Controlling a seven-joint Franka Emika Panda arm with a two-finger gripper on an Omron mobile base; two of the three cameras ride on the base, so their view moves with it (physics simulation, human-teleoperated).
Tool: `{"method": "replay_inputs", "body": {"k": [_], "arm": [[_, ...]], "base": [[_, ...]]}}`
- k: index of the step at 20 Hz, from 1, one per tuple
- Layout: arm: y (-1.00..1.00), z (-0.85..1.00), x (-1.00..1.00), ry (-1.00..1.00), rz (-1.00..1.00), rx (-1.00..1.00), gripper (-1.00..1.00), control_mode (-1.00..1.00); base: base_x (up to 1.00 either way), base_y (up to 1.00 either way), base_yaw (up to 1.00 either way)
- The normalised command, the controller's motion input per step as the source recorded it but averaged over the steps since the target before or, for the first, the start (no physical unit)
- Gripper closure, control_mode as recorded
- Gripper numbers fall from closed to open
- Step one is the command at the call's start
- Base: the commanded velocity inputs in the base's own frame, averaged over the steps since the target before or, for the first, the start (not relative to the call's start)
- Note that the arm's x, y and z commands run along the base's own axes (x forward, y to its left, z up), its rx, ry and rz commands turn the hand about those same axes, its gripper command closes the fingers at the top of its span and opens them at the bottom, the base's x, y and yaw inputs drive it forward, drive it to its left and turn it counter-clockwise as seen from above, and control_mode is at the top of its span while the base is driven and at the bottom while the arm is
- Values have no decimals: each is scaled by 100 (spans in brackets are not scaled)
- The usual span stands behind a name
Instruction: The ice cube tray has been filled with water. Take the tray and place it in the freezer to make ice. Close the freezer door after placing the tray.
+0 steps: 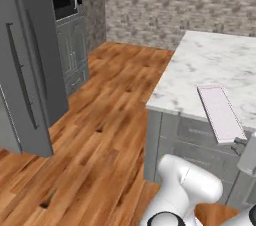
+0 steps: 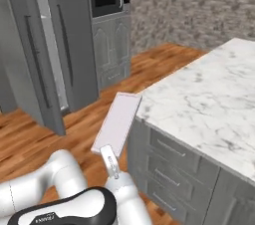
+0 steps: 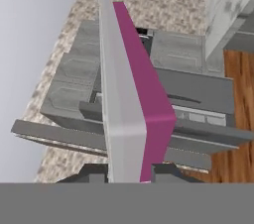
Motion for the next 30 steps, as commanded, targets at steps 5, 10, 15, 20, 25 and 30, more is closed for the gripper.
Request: {"method": "replay_inputs", "body": {"k": [5, 10, 15, 20, 25, 30], "arm": [[0, 0, 0, 0, 0, 0, 100, 100], [0, 0, 0, 0, 0, 0, 100, 100], [0, 0, 0, 0, 0, 0, 100, 100], [0, 0, 0, 0, 0, 0, 100, 100], [0, 0, 0, 0, 0, 0, 100, 100], [0, 0, 0, 0, 0, 0, 100, 100]], "base": [[40, 93, -38], [44, 92, -37], [50, 87, -34], [58, 72, -29], [66, 53, -25], [67, 33, -20]]}}
